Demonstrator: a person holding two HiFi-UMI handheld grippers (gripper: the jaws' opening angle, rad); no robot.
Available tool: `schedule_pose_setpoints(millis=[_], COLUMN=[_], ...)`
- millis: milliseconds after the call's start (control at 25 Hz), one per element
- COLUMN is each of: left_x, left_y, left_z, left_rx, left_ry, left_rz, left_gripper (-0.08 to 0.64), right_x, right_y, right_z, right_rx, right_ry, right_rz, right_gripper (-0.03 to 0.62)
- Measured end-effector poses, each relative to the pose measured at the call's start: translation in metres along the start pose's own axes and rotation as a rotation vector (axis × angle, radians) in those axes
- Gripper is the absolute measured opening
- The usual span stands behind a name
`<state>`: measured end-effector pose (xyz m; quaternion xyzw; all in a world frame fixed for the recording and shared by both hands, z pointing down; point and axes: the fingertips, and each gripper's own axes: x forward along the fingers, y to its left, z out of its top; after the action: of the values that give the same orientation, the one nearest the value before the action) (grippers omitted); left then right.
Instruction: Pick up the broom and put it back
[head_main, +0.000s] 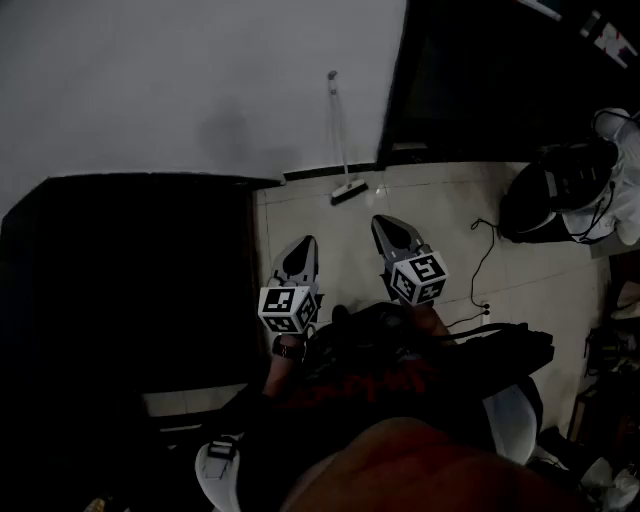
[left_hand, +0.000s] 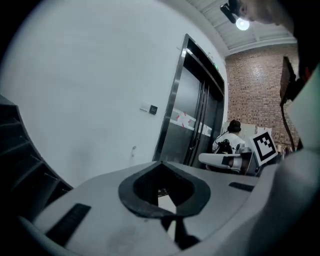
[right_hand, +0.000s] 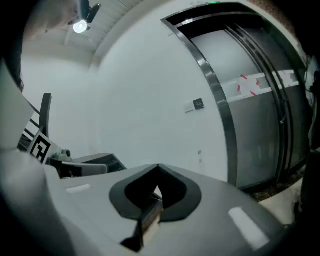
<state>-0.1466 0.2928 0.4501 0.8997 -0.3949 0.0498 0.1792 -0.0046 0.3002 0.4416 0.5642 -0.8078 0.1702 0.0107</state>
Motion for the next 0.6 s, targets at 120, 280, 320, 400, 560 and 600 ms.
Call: schedule_pose_setpoints(millis=[120, 280, 320, 400, 560, 600], left_x=[0.0, 0.014, 0.02, 0.031, 0.07, 0.084], left_y=[0.012, 0.016, 0.013, 0.011, 0.019, 0.021], left_z=[-0.002, 0.008, 0.011, 0.015, 0.029, 0.034], left_rx=[-0.009, 0.034, 0.044, 0.056, 0.026, 0.015], left_ry=[-0.006, -0.023, -0.029, -0.039, -0.058, -0.062], left_rz=[-0.018, -0.065, -0.077, -0.096, -0.093, -0.089], left_gripper=[0.005, 0.005, 0.005, 0.005, 0.005, 0.005], right_x=[-0.001, 0.004, 0.006, 0.012, 0.049, 0.06], right_y=[0.003, -0.015, -0.024, -0.039, -0.062, -0.068], right_z=[0.008, 0.027, 0.034, 0.043, 0.054, 0.055], right_rx=[0.0, -0.033, -0.045, -0.061, -0.073, -0.069], right_ry=[-0.018, -0.009, -0.008, -0.007, -0.02, -0.026], right_rz=[-0.026, -0.078, -0.093, -0.115, -0.115, -0.105], right_gripper=[0.0, 0.001, 0.0, 0.0, 0.0, 0.001])
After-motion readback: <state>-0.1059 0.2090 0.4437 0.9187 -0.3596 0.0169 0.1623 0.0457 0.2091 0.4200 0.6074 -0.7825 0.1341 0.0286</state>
